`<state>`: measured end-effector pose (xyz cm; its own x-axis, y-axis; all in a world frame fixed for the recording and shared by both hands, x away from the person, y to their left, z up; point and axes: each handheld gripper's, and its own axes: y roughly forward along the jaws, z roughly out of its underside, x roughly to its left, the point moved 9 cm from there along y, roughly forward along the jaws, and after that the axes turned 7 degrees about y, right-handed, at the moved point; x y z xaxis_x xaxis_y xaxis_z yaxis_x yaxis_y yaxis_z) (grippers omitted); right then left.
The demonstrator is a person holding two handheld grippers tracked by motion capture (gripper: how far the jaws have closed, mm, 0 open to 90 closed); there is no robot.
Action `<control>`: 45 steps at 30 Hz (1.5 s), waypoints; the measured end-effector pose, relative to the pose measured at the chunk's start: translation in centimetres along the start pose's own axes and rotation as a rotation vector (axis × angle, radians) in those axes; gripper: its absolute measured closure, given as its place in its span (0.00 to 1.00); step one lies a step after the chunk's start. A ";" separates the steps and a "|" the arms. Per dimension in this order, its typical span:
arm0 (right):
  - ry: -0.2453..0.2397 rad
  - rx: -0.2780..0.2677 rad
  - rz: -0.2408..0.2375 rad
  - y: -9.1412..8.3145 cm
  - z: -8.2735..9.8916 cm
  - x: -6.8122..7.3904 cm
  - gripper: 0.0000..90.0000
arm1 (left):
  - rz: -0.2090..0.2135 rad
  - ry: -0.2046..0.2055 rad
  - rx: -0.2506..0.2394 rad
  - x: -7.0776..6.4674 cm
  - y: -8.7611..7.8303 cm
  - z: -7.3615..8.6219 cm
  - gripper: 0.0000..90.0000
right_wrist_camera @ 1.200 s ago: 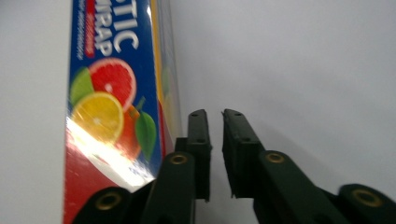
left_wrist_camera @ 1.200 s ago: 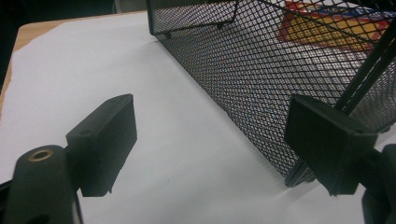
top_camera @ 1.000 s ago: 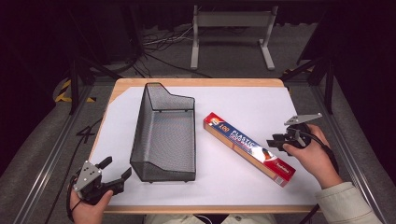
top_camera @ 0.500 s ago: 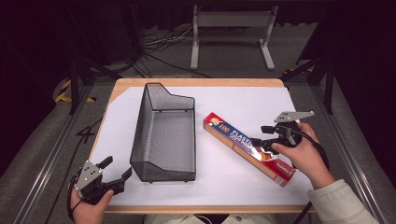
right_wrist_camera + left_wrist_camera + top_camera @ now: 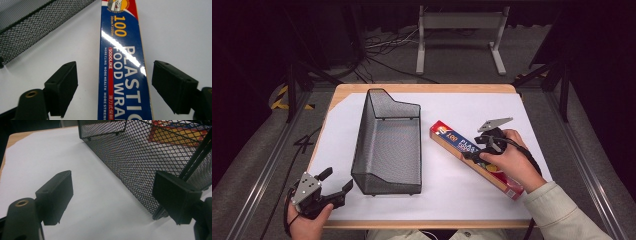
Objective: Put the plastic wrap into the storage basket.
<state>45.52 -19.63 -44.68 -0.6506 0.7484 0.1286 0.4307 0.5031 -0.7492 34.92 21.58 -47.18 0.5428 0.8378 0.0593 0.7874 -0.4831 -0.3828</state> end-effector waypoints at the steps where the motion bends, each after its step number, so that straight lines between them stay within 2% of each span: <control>1: 0.000 0.014 0.005 0.5 0.1 -0.1 0.23 | -0.001 0.000 0.000 0.0 0.0 0.0 0.20; 8: -0.011 0.093 0.039 2.6 1.0 -0.7 0.19 | -0.002 -0.001 -0.002 0.1 -0.1 0.0 0.20; 17: -0.007 0.178 0.039 3.2 2.2 -0.9 0.18 | -0.001 -0.001 0.000 0.0 -0.1 0.1 0.20; 21: -0.013 0.242 0.043 3.4 3.1 -1.0 0.19 | -0.003 -0.003 0.000 0.0 -0.2 0.1 0.20; 24: -0.020 0.271 0.051 3.4 3.4 -1.1 0.22 | -0.002 -0.003 0.001 0.0 -0.2 0.1 0.20; 27: -0.030 0.300 0.057 3.5 3.8 -1.2 0.30 | -0.003 -0.006 -0.002 0.0 -0.2 0.1 0.20; 29: -0.036 0.300 0.078 3.5 3.8 -1.3 0.37 | -0.003 -0.005 -0.001 0.0 -0.2 0.1 0.20; 32: -0.015 0.289 0.101 3.4 3.8 -1.5 0.41 | -0.003 -0.005 0.001 0.0 -0.1 0.1 0.20; 40: -0.031 0.285 0.135 3.1 3.6 -1.4 0.44 | -0.004 -0.010 -0.003 0.1 -0.2 0.1 0.20; 45: 0.009 0.252 0.128 2.6 3.2 -1.3 0.45 | -0.006 -0.014 -0.003 0.1 -0.2 0.1 0.20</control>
<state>45.50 -20.63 -48.85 -0.5945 0.8037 0.0273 0.3397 0.2818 -0.8973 34.84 21.79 -47.18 0.5335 0.8444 0.0485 0.7917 -0.4784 -0.3800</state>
